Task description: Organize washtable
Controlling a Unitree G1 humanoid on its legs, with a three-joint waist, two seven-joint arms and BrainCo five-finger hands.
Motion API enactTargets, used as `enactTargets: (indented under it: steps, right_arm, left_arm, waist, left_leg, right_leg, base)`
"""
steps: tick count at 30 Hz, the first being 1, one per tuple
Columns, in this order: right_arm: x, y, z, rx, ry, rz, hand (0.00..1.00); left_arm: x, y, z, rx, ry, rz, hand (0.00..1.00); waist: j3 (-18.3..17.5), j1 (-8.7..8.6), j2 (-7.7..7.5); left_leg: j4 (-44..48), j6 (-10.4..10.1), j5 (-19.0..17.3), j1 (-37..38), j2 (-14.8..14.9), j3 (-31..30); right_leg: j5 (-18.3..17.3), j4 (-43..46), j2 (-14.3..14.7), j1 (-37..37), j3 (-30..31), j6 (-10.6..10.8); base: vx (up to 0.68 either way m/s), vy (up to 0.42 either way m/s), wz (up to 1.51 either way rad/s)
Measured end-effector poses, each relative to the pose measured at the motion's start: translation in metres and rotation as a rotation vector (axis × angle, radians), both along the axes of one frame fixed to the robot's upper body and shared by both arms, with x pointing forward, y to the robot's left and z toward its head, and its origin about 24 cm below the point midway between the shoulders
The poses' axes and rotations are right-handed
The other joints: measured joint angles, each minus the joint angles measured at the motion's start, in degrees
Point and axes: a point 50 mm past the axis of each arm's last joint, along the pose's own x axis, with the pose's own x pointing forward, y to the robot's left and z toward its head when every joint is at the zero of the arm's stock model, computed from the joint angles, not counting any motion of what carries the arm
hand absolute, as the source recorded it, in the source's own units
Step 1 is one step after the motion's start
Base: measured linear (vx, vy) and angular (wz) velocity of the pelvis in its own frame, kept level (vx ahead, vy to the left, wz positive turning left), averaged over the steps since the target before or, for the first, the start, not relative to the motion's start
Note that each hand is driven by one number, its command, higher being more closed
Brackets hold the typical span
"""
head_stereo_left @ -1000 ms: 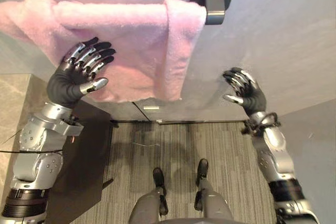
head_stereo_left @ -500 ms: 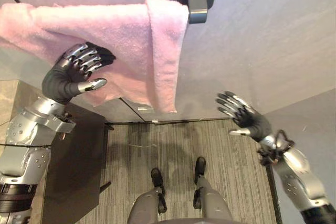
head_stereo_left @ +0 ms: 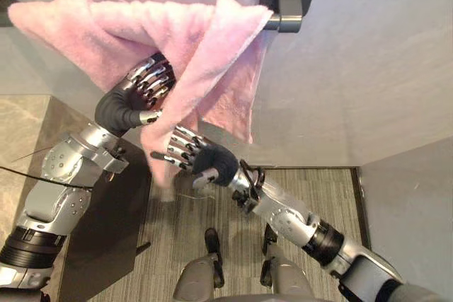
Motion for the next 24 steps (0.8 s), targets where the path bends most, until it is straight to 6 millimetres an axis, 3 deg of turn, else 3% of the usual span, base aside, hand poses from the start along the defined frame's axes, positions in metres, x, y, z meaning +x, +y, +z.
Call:
enactTargets:
  steps: [7,11,14,17,19,20,21,23,24]
  right_arm:
    - [0.015,-0.017,0.015,0.059,-0.03,-0.124,0.0]
    - [0.016,-0.022,0.014,0.045,-0.045,-0.141,0.0]
    - [0.017,-0.036,0.006,-0.008,-0.069,-0.196,0.0]
    - [0.011,-0.062,-0.019,-0.11,-0.064,-0.264,0.0]
    - [0.004,-0.09,-0.047,-0.224,-0.018,-0.337,0.0]
    - [-0.005,-0.113,-0.07,-0.31,0.044,-0.38,0.0]
    - [-0.007,-0.118,-0.074,-0.327,0.057,-0.387,0.0]
    - [-0.027,-0.155,-0.099,-0.437,0.138,-0.449,0.0]
    - [-0.032,-0.163,-0.104,-0.466,0.156,-0.458,0.0]
  left_arm:
    - [-0.005,-0.006,0.004,0.003,-0.022,-0.029,0.0]
    - [-0.005,-0.005,0.005,-0.002,-0.029,-0.021,0.0]
    - [-0.005,-0.004,0.003,-0.036,-0.038,-0.01,0.0]
    - [-0.006,-0.002,0.0,-0.055,-0.04,0.007,0.0]
    - [-0.007,-0.002,-0.002,-0.04,-0.039,0.014,0.0]
    - [-0.008,0.0,-0.007,-0.026,-0.028,0.029,0.0]
    - [-0.009,0.001,-0.007,-0.025,-0.025,0.034,0.0]
    - [-0.011,0.008,-0.007,-0.007,-0.033,0.067,0.0]
    - [-0.012,0.009,-0.007,-0.002,-0.037,0.074,0.0]
  waist:
    - [-0.04,-0.03,0.02]
    - [-0.05,-0.02,0.01]
    - [-0.16,-0.07,-0.02]
    - [-0.29,-0.19,-0.09]
    - [-0.74,-0.59,-0.19]
    - [-1.34,-1.24,-0.22]
    - [-1.46,-1.48,-0.23]
    - [-1.88,-1.95,-0.68]
    - [-1.96,-2.15,-0.78]
  left_leg:
    - [-0.24,-0.05,0.07,-0.17,0.0,-0.73]
    - [-0.33,-0.04,0.07,-0.15,-0.01,-0.82]
    - [-0.4,-0.04,0.07,-0.12,-0.07,-0.82]
    - [-0.54,-0.04,0.06,-0.07,-0.08,-0.83]
    - [-0.65,-0.04,0.06,-0.04,-0.1,-0.81]
    - [-0.83,-0.04,0.05,0.04,-0.12,-0.78]
    - [-0.88,-0.03,0.05,0.08,-0.13,-0.75]
    - [-0.96,-0.03,-0.01,0.4,-0.17,0.16]
    - [-0.96,-0.02,-0.02,0.47,-0.18,0.32]
  right_leg:
    - [0.0,0.0,0.01,0.02,-0.51,0.0]
    - [0.0,0.0,0.02,0.02,-0.58,0.0]
    - [0.01,0.0,0.0,0.02,-0.59,-0.01]
    - [0.01,0.0,0.01,0.02,-0.59,-0.01]
    - [0.01,0.0,0.03,-0.02,-0.56,-0.01]
    - [0.0,0.0,0.03,-0.03,-0.51,-0.01]
    - [0.01,0.0,0.03,-0.03,-0.47,0.0]
    - [0.01,-0.01,0.04,-0.18,0.26,0.0]
    - [0.01,-0.01,0.04,-0.2,0.36,0.0]
  base:
    - [0.03,0.001,0.05]
    - [0.03,0.003,0.01]
    - [0.0,0.0,0.0]
    - [0.03,0.005,0.0]
    - [0.04,0.004,0.0]
    - [0.04,0.004,-0.01]
    - [0.03,0.005,-0.04]
    - [0.02,0.003,-0.16]
    - [0.01,-0.005,-0.17]
